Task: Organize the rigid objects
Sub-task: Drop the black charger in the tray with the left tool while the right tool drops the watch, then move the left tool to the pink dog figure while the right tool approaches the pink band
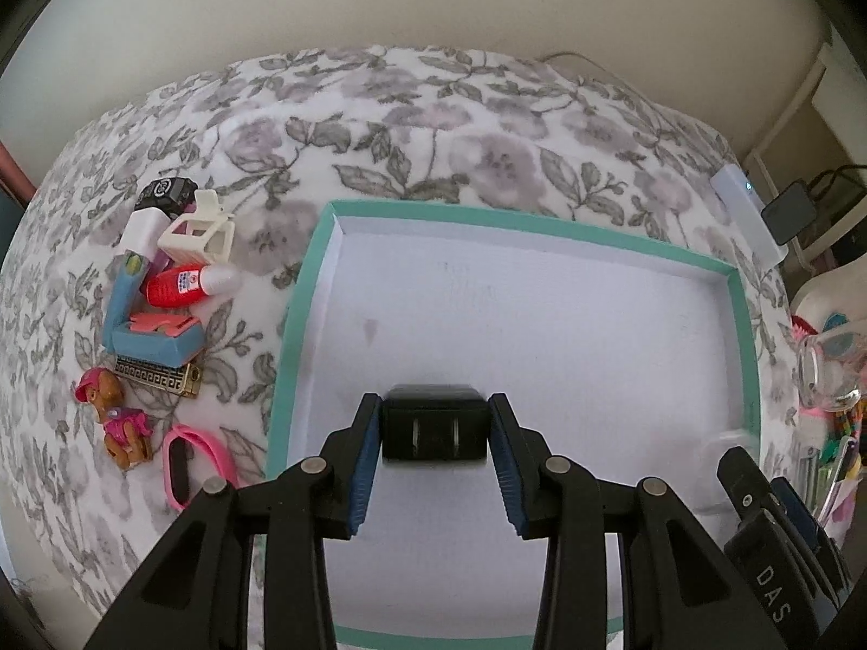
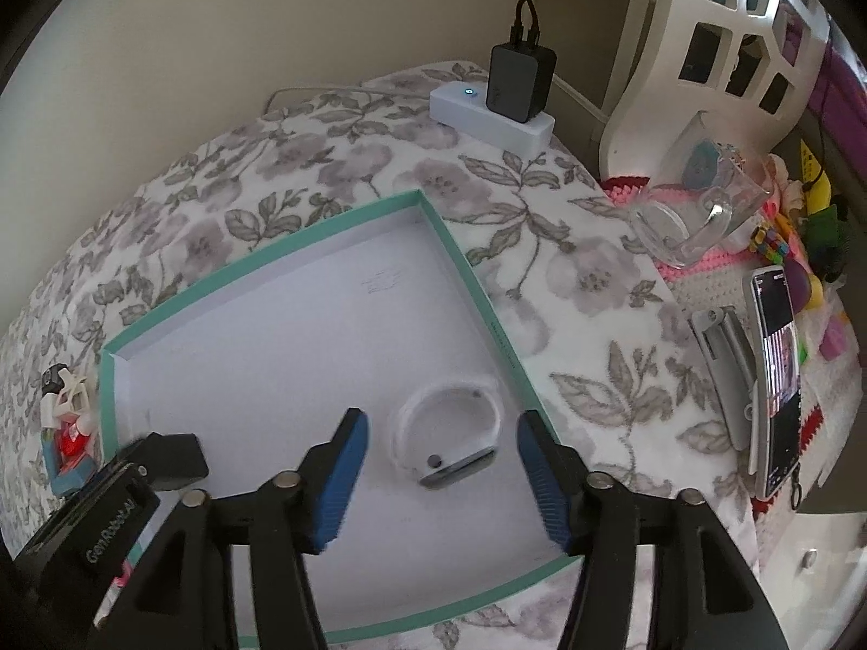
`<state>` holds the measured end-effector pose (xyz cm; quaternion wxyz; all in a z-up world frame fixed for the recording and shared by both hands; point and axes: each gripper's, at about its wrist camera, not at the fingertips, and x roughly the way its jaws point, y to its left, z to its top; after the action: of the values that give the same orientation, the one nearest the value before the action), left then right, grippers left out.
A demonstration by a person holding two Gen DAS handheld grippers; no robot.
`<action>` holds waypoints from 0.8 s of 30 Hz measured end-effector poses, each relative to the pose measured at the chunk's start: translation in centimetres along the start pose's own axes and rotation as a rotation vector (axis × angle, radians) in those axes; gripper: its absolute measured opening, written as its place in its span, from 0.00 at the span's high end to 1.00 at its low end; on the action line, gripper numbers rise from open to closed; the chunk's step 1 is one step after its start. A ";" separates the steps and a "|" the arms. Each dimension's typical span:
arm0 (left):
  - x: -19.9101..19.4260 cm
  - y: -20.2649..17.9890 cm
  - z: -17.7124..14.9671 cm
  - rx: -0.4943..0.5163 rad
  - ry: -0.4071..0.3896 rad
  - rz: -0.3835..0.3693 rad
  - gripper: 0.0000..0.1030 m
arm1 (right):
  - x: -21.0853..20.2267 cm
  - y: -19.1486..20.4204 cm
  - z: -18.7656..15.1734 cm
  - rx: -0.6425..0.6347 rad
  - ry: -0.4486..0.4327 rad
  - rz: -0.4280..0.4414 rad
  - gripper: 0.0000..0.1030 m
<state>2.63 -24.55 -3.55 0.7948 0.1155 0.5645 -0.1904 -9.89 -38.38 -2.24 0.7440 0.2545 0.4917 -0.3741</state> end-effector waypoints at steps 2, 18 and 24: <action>-0.4 0.1 0.1 0.000 -0.013 -0.004 0.43 | -0.2 0.0 0.0 0.001 -0.008 0.006 0.30; -2.9 6.3 1.0 -0.112 -0.081 0.079 0.06 | -0.8 1.5 -0.3 -0.045 -0.039 0.010 0.04; -4.1 10.8 1.3 -0.202 -0.125 0.095 0.00 | -0.9 2.9 -0.8 -0.068 -0.047 0.029 0.00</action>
<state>7.27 -14.64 0.38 0.8442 0.0494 0.5240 -0.1017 -8.17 -35.81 -1.63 0.7688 0.2271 0.4831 -0.3522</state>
